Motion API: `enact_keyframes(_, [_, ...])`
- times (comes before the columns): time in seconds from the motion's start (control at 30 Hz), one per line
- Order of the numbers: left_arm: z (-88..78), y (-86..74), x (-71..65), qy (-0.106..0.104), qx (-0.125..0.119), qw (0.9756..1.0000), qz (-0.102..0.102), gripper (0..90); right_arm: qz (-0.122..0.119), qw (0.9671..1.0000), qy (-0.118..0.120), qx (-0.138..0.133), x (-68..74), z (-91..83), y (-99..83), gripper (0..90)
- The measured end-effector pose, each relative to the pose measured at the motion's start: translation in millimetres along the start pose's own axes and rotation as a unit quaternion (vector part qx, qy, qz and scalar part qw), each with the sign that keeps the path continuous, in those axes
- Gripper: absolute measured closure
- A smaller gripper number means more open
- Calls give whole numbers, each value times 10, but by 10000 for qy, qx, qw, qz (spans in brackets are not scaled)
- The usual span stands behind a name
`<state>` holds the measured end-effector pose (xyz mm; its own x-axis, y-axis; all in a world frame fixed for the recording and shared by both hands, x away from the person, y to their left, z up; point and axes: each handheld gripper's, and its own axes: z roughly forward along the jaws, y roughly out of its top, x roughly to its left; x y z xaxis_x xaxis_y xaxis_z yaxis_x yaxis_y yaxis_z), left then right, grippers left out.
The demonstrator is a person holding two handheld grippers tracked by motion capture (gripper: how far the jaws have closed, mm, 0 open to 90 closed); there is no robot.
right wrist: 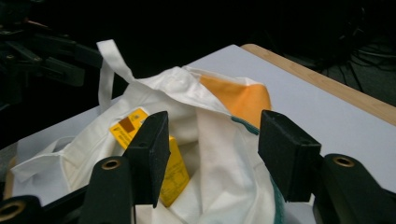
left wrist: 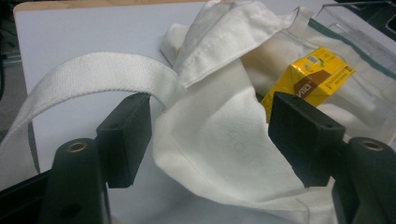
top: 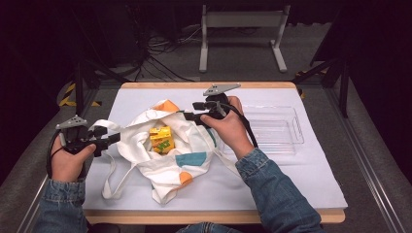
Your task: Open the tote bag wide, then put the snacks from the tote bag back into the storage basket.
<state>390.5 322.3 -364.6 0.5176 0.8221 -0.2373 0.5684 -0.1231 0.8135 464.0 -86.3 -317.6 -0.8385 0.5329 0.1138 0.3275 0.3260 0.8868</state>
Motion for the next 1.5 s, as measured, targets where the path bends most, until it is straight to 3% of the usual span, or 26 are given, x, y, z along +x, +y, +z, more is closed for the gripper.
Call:
enact_keyframes(0.03, [-17, 4, -6, -5, -50, 10000, 10, 294, 0, 10000, 0, 0, 0, 0, 0, 430])
enact_keyframes(0.1, [-71, 20, -16, -180, -173, 9997, 32, 250, -184, 9994, 253, -142, 53, -9, 27, 412])
enact_keyframes(0.13, [-128, 37, -40, -410, -317, 9986, 38, 247, -259, 9989, 338, -192, 71, -7, 38, 402])
enact_keyframes(0.4, [-230, 72, -109, -340, -520, 9979, 188, 219, -472, 9946, 803, -459, 158, 50, 77, 326])
enact_keyframes(0.5, [-228, 75, -111, -593, -651, 9961, 31, 214, -276, 9932, 995, -545, 135, 91, 61, 301])
enact_keyframes(0.63, [-230, 88, -120, -622, -752, 9952, -32, 208, -251, 9926, 1002, -632, 133, 139, 49, 272])
enact_keyframes(0.83, [-219, 118, -158, -610, -797, 9949, 24, 202, -646, 9935, 857, -369, 228, 320, -27, 230])
enact_keyframes(0.93, [-205, 120, -150, -716, -809, 9941, -20, 202, -612, 9940, 821, -386, 247, 411, -74, 209])
enact_keyframes(1.5, [-80, 81, -123, -750, -496, 9959, -99, 186, -594, 9938, 927, -152, 293, 814, -346, 184])
